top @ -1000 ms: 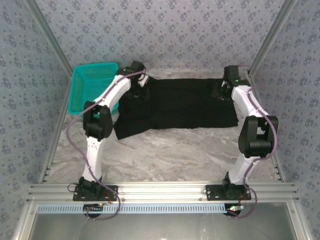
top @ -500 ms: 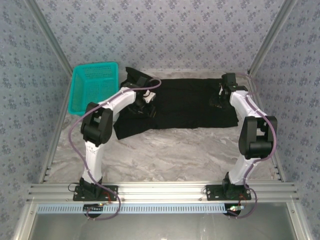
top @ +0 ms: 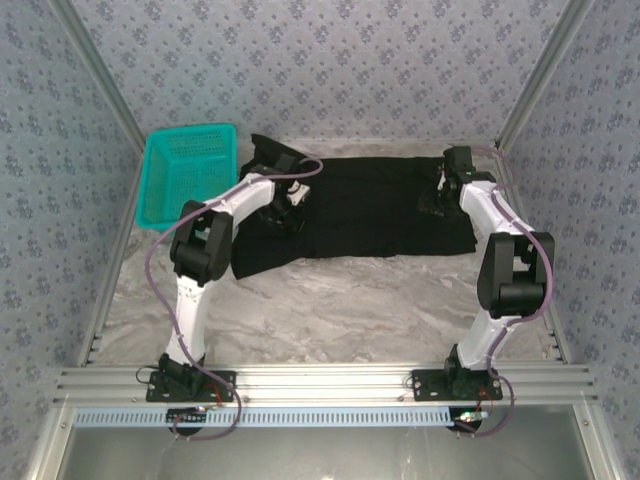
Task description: Fold the inside-out t-shirt
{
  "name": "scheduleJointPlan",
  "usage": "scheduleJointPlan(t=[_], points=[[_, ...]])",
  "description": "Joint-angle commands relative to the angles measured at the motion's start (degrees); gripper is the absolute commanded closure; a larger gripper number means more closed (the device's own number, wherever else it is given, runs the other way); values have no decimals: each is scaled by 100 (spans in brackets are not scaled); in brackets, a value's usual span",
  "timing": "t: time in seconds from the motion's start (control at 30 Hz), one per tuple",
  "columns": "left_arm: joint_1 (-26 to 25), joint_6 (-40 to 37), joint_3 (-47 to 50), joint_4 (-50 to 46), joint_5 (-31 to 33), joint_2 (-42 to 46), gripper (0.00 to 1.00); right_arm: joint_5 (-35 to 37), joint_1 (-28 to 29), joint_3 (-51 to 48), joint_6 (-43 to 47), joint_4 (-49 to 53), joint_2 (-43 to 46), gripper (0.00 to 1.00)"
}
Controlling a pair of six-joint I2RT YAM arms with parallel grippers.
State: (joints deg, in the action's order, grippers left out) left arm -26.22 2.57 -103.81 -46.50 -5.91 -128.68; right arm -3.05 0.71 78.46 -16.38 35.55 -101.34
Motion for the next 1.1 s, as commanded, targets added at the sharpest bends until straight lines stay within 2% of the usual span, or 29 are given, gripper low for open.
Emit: scheduleJointPlan(t=[0.0, 0.13, 0.23, 0.33, 0.43, 0.57, 0.67, 0.73, 0.83, 0.97, 1.07], points=[[107, -50, -293, -135, 58, 34, 80, -82, -37, -15, 129, 109, 1, 55], [267, -32, -507, -195, 151, 107, 88, -97, -36, 3, 121, 135, -1, 55], [456, -65, -751, -262, 512, 87, 93, -75, -35, -10, 129, 145, 18, 55], [614, -134, -1293, -384, 1001, -151, 93, -64, -18, -40, 135, 146, 42, 54], [700, -194, -1906, -589, 1644, -492, 86, -61, -23, -82, 135, 155, 75, 54], [802, -74, -2535, -693, 2070, -816, 65, 22, -24, -177, 112, 155, 110, 54], [812, 144, -2931, -885, 2050, -882, 53, 260, -27, -208, 76, 239, 48, 53], [802, 305, -2913, -935, 1856, -735, 50, 452, -60, -221, 65, 255, 11, 52], [740, 664, -2227, -769, 1192, -90, 49, 660, -249, -225, 38, 260, -150, 51], [443, 1172, 197, 517, 278, 1425, 49, 565, -568, -284, 12, 104, -374, 50], [316, 1612, 1614, 1258, -295, 2148, 49, 565, -570, -259, 60, 13, -569, 48]])
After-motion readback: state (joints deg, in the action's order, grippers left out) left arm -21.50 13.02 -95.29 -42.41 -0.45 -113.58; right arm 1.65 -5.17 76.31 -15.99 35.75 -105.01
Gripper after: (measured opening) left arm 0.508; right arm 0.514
